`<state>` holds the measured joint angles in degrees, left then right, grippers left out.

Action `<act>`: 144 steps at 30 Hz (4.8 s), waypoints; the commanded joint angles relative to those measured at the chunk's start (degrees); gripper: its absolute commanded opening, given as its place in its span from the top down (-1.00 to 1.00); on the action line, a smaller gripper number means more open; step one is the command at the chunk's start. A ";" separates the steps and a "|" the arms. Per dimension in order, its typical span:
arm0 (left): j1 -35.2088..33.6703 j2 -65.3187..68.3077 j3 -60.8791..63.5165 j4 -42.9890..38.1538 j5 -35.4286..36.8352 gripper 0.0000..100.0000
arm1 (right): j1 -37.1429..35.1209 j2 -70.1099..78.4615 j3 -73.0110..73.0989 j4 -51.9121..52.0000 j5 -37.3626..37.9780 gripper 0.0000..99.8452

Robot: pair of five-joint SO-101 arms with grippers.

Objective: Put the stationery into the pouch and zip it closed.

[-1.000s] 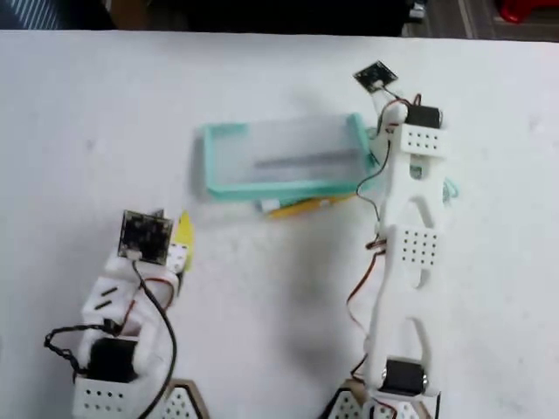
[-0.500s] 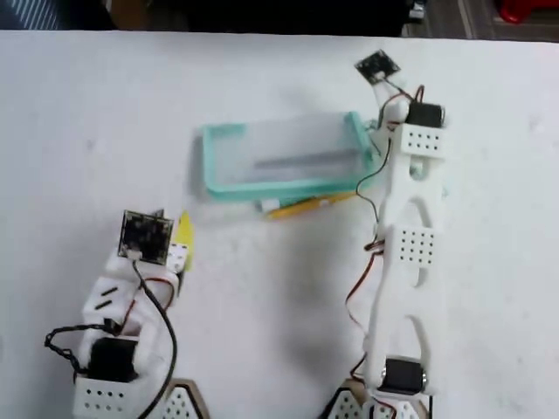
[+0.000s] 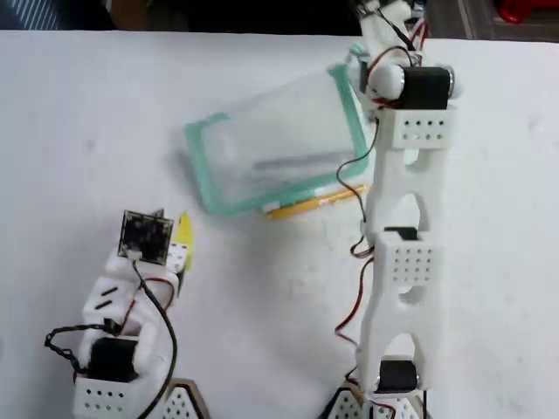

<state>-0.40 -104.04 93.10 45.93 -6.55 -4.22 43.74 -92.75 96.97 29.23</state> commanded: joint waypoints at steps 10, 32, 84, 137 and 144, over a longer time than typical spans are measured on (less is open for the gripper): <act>-0.48 -0.66 -13.45 9.85 0.70 0.70 | -12.62 -21.14 -2.37 1.63 -7.74 0.97; -10.51 -0.75 -34.02 18.90 0.26 0.47 | -36.09 -63.87 57.58 1.54 -8.18 0.97; 28.79 -0.57 -45.71 43.43 -20.22 0.31 | -65.89 -102.11 101.01 -8.40 30.68 0.97; 28.35 -0.75 -24.00 15.47 -1.23 0.59 | -42.68 -102.73 118.51 -35.65 6.24 0.97; 28.35 -0.75 -22.15 13.80 -1.23 0.59 | -46.46 -102.73 118.07 -37.05 1.85 0.97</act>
<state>27.21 -104.92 71.30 60.97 -8.13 -49.23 -58.33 25.76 62.33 32.66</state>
